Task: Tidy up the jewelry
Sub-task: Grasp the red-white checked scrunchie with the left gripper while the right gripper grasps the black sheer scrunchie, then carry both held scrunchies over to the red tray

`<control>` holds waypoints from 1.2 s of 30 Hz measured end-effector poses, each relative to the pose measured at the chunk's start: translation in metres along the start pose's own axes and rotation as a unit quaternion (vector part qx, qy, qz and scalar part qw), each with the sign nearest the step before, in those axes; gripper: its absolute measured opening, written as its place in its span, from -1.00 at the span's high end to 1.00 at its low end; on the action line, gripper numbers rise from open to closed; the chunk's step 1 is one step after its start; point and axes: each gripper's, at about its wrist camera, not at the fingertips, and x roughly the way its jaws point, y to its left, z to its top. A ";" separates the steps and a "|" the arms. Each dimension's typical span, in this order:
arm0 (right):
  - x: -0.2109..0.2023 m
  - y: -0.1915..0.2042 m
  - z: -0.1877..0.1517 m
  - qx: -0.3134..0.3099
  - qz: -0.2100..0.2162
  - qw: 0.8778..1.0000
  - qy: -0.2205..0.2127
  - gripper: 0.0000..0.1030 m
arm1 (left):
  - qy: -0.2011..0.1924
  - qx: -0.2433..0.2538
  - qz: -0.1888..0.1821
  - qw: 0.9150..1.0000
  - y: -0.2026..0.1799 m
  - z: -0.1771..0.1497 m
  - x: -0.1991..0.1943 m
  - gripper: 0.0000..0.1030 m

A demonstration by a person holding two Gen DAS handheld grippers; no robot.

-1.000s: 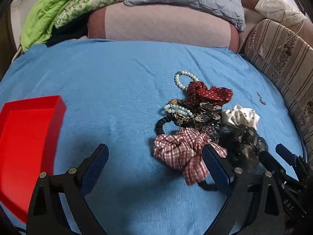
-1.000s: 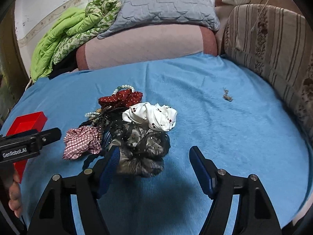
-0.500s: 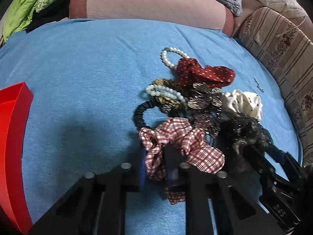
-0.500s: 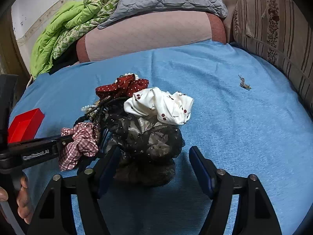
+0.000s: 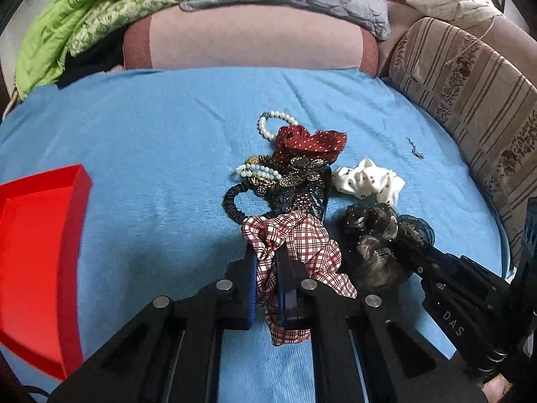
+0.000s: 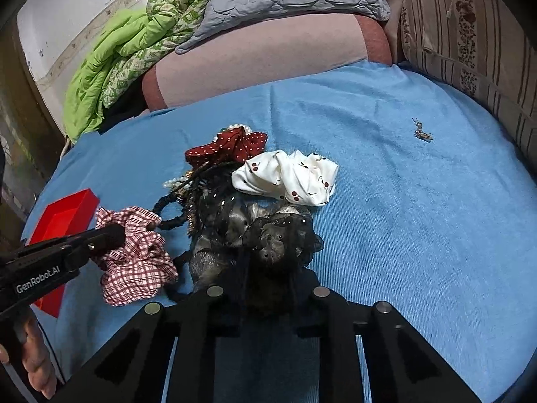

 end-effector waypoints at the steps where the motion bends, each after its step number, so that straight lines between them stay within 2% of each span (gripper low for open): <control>1: -0.003 0.001 -0.001 0.000 0.000 1.000 -0.001 0.60 | -0.002 -0.001 -0.001 1.000 0.000 -0.001 -0.004 0.82; 14: -0.061 0.019 -0.014 -0.016 0.000 0.999 -0.031 0.60 | -0.052 0.004 0.007 0.999 -0.003 -0.021 -0.072 0.82; 20: -0.082 0.033 -0.019 -0.033 0.001 0.998 -0.048 0.60 | -0.079 0.017 0.022 0.997 -0.005 -0.030 -0.103 0.82; 26: -0.106 0.052 -0.020 -0.053 0.002 0.997 -0.061 0.60 | -0.102 0.011 0.028 0.994 0.006 -0.036 -0.132 0.82; 36: -0.132 0.103 -0.019 -0.102 0.034 0.990 -0.093 0.60 | -0.132 0.008 0.087 0.987 0.041 -0.046 -0.168 0.82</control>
